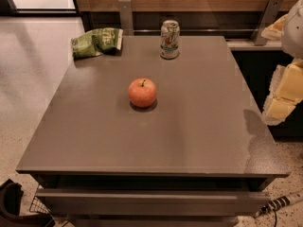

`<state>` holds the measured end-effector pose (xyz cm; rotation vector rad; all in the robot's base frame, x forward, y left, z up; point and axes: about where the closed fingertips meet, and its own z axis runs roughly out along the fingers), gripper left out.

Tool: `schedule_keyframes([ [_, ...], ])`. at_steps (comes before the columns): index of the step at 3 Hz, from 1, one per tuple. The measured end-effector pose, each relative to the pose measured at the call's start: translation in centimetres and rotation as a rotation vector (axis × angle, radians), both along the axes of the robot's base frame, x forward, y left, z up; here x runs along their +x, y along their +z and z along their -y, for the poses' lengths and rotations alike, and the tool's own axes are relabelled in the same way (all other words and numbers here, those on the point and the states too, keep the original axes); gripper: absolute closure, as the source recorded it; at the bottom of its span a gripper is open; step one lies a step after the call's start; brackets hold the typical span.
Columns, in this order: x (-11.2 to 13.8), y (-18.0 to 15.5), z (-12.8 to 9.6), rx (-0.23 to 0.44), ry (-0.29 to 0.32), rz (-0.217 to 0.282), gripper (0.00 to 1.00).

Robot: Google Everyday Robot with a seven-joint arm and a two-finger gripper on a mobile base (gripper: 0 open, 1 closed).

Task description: Pick green jalapeno chip bag

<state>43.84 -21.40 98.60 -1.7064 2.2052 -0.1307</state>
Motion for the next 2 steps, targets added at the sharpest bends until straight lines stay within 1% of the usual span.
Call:
schedule_keyframes([
  [2, 3.2, 0.7, 0.0, 0.044, -0.026, 0.039, 0.00],
])
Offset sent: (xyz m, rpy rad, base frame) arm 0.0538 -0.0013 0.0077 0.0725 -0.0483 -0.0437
